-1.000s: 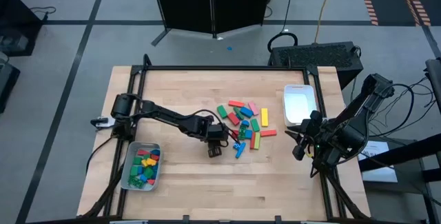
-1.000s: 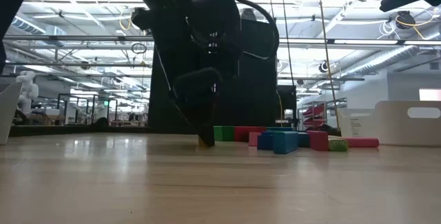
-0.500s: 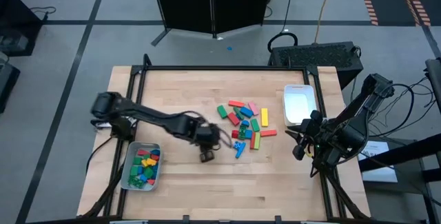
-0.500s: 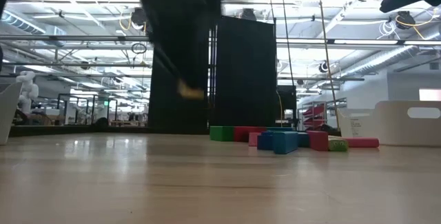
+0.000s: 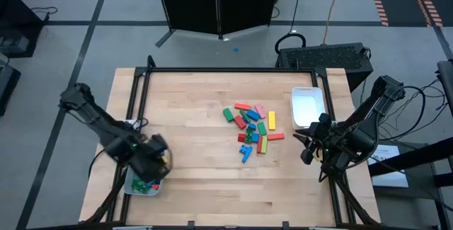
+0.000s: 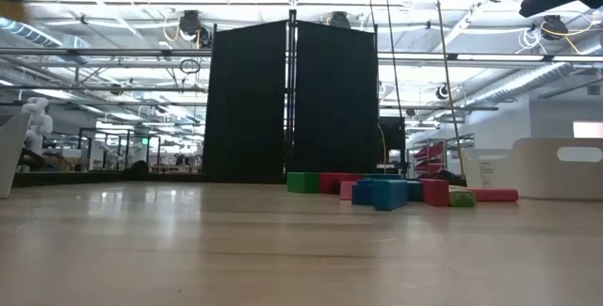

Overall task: Sort blocks by size
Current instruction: Put the yellow triangle block into the gray bin, then put the green block into the white bin

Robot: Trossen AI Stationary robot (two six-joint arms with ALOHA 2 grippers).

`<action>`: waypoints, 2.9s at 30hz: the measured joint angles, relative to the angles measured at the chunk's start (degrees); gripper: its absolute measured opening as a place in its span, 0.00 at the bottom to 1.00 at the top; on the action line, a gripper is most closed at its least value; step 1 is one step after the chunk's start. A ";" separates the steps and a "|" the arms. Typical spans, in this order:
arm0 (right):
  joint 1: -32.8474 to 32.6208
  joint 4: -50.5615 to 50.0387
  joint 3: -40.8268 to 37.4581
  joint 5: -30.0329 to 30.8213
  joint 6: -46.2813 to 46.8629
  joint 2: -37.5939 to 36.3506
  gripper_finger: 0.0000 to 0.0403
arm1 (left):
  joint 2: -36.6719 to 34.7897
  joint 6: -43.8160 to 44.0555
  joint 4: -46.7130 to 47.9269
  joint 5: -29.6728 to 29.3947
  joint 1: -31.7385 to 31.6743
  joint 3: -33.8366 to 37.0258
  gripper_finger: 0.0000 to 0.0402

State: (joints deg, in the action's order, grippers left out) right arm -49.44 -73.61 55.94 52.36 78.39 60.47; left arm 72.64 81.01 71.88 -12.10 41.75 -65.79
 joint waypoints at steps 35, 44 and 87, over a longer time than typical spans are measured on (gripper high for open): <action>-0.01 2.14 0.02 0.11 0.33 0.00 0.17 | -0.65 17.16 4.78 -10.18 2.17 6.64 0.78; -0.01 2.06 0.00 0.11 0.24 0.00 0.17 | -0.57 -30.75 -20.09 -11.84 -27.58 6.64 0.70; 9.19 11.22 0.00 -2.93 3.48 -0.02 0.17 | 39.46 -139.93 -38.52 13.62 -57.74 -12.29 0.70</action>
State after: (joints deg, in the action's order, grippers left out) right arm -40.25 -62.39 55.94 49.43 81.87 60.45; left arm 112.09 -58.92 33.36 1.52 -15.99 -78.08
